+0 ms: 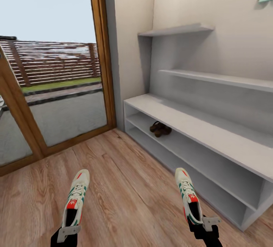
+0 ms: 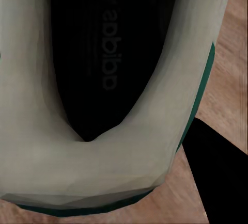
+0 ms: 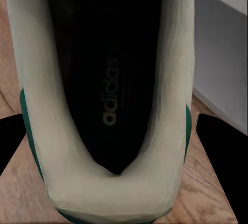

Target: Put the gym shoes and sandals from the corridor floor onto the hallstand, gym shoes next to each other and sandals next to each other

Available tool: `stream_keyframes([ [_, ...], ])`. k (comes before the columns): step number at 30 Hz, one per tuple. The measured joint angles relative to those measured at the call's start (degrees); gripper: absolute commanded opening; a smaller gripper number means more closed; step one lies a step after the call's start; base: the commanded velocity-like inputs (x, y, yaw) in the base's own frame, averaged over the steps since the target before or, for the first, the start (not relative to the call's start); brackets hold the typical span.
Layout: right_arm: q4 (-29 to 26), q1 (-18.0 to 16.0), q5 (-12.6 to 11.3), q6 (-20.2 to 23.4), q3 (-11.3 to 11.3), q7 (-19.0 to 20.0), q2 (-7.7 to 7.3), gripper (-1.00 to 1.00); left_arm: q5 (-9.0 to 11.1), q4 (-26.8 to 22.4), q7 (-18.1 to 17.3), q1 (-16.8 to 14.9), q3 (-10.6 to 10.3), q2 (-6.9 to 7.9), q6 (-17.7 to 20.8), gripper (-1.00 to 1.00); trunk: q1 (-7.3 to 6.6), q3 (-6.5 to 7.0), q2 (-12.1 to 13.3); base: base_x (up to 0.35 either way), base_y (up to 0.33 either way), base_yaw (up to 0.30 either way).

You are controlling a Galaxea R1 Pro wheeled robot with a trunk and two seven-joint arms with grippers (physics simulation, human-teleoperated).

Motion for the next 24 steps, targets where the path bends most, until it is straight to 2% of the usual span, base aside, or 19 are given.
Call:
stream_keyframes([
  [8,0.0,0.0,0.0,0.0,0.0,0.0,0.0,-1.0,0.1,0.0,0.0,0.0,0.0,0.0,0.0,-1.0,0.0,0.16,0.0,0.001,0.02,-0.29],
  [24,-0.1,0.0,-0.1,0.1,0.0,0.0,0.05,-1.0,0.1,0.0,-0.1,0.0,0.0,0.0,0.0,-1.0,0.0,0.37,0.0,0.006,0.288,-0.294],
])
